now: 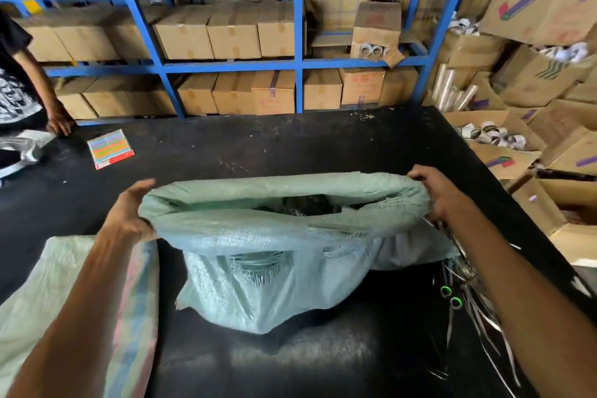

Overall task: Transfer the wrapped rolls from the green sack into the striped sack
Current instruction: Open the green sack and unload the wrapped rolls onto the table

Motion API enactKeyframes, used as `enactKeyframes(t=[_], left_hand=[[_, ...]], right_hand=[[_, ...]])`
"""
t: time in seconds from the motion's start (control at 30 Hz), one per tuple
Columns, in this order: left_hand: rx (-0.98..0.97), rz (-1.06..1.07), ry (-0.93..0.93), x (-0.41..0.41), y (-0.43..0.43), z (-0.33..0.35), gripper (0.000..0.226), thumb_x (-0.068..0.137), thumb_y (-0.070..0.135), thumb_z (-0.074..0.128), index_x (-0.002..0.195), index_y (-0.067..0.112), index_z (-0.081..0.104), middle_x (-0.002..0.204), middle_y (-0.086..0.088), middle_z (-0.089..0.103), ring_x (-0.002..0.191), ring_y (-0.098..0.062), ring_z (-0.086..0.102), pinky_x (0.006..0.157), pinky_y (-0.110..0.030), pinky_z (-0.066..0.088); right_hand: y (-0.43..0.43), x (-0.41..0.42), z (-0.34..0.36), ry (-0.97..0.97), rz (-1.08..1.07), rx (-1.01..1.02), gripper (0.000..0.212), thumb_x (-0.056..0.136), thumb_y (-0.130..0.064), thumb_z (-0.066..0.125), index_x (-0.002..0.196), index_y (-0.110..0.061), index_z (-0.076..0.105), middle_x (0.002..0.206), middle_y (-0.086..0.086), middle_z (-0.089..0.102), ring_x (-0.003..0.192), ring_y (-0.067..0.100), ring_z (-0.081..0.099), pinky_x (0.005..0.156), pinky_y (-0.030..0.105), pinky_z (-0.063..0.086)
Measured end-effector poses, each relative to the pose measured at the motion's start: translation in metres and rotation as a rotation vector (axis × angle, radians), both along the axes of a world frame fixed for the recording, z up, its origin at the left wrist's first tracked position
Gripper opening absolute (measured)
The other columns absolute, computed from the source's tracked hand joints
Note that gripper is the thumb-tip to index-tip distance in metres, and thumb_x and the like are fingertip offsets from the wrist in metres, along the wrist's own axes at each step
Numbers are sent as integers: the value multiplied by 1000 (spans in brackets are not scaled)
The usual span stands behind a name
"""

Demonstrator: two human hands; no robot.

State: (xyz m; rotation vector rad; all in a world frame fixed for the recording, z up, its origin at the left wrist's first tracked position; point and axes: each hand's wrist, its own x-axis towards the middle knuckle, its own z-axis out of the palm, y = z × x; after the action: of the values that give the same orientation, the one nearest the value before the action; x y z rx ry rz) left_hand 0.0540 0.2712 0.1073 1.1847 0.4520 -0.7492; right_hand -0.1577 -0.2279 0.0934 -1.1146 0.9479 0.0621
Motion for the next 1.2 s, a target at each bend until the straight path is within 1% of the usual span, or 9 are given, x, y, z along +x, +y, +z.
enactKeyframes(t=[0.17, 0.4, 0.6, 0.7, 0.8, 0.87, 0.93, 1.03, 1.2], left_hand=[[52, -26, -185, 21, 1, 1, 55, 72, 50, 78, 114, 14, 74, 131, -10, 66, 117, -26, 65, 100, -46, 49], [212, -316, -213, 17, 3, -31, 41, 67, 8, 83, 106, -1, 75, 119, -24, 69, 91, -30, 75, 73, -37, 63], [841, -306, -567, 0, -3, -61, 43, 67, 38, 90, 89, 3, 78, 89, -23, 73, 79, -26, 66, 80, -44, 56], [1160, -191, -641, -15, -8, -75, 28, 78, 27, 86, 81, 0, 76, 76, -15, 67, 77, -25, 63, 68, -36, 44], [1095, -116, -500, -17, -18, -105, 26, 80, 22, 78, 77, -4, 74, 69, -23, 63, 71, -29, 65, 64, -37, 51], [737, 129, -272, -5, -23, -127, 29, 78, 20, 68, 93, -4, 72, 85, -22, 71, 80, -30, 71, 77, -48, 60], [377, 259, -117, -11, -46, -117, 21, 89, 9, 48, 93, -4, 65, 72, -12, 69, 60, -18, 67, 68, -30, 61], [242, 200, -39, -19, -74, -99, 40, 103, 12, 25, 75, 9, 53, 40, 1, 54, 32, -8, 51, 32, -13, 39], [229, 145, 106, -15, -39, -103, 35, 97, 23, 41, 84, 7, 69, 70, -10, 69, 65, -26, 67, 60, -32, 57]], right_hand=[[9, 14, 13, -117, 199, 29, 26, 88, -28, 66, 102, -8, 73, 89, 16, 76, 79, 27, 74, 70, 37, 61], [16, 18, -26, 97, 275, -401, 35, 73, -4, 83, 104, -9, 67, 92, 13, 72, 75, 24, 70, 58, 29, 55], [24, 15, -58, 131, 143, -838, 50, 69, -18, 90, 104, -8, 56, 102, 7, 61, 89, 23, 59, 77, 39, 49], [31, 13, -67, 98, 137, -1007, 44, 68, -25, 90, 95, -10, 60, 93, 5, 64, 84, 24, 61, 72, 35, 47], [40, 14, -69, 97, 91, -1121, 35, 69, -30, 89, 90, -10, 68, 84, 5, 67, 77, 23, 61, 67, 28, 41], [45, 17, -73, 127, 99, -1122, 27, 77, -27, 82, 92, -7, 72, 84, 7, 70, 78, 25, 64, 69, 26, 40], [55, 20, -77, 148, 66, -1034, 23, 85, -22, 74, 98, -4, 74, 90, 13, 73, 84, 27, 67, 71, 27, 42], [65, 30, -77, 137, -82, -669, 27, 92, -22, 67, 106, 1, 71, 100, 17, 71, 97, 33, 68, 72, 30, 45], [33, 25, -56, 171, -108, -151, 18, 87, -16, 55, 89, -3, 67, 77, 16, 67, 72, 32, 63, 74, 38, 54]])
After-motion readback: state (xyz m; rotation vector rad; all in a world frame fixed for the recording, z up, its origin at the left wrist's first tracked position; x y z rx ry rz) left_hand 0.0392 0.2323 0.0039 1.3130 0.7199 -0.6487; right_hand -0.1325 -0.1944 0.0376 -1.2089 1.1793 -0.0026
